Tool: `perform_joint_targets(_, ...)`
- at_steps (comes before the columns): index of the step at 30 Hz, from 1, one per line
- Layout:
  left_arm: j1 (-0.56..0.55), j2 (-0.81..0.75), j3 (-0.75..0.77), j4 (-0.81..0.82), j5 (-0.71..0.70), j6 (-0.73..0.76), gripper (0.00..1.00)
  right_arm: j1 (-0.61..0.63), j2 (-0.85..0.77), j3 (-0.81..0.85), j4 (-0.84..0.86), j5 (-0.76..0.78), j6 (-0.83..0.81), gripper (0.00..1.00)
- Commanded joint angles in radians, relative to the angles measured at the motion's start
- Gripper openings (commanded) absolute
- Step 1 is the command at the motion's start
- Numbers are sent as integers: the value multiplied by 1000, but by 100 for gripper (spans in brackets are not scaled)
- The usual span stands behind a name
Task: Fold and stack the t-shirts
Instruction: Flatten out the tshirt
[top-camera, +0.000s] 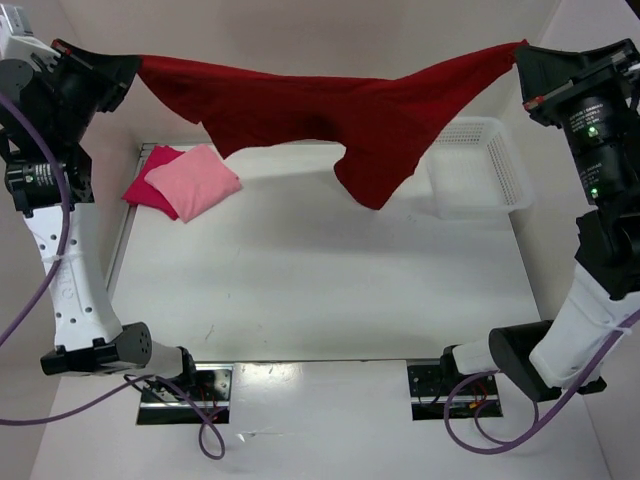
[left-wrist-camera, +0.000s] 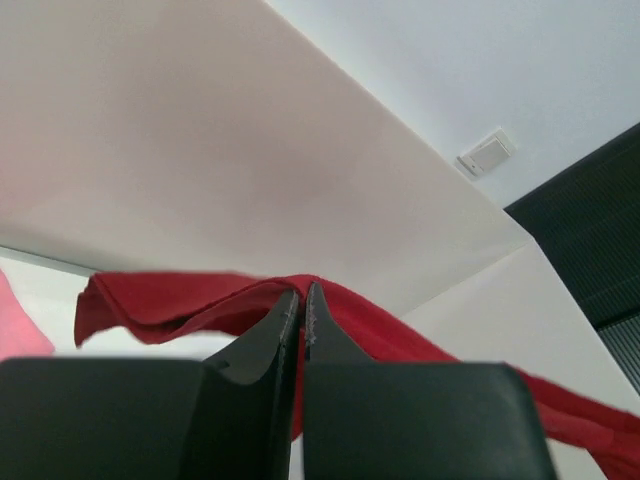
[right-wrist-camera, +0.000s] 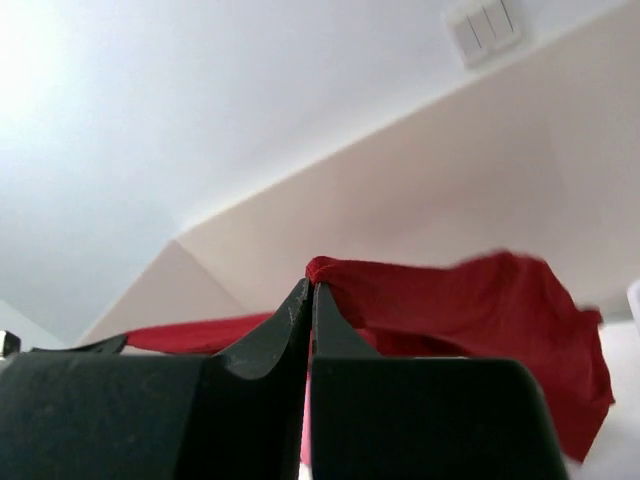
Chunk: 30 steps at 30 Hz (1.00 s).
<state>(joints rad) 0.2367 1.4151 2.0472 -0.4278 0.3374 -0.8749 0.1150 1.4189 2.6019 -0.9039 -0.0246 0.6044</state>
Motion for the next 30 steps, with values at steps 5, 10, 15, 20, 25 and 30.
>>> perform_joint_targets(5,10,67,99,-77,-47,-6,0,-5,90,148,62,14,1,0)
perform_joint_targets(10,19,113,-4,16,-47,-25,0,-34,284,55,111,-24,1,0)
perform_joint_targets(15,-30,205,-163,113,-135,-4,0,-48,523,144,83,-8,-57,0)
perform_joint_targets(20,-50,407,-61,123,-124,-45,0,-57,672,228,125,-49,-48,0)
perform_joint_targets(25,-50,528,172,87,-115,-64,0,-57,672,251,246,-87,-25,0)
perform_joint_targets(30,-36,570,350,95,-90,-119,0,-57,585,253,344,-124,24,0)
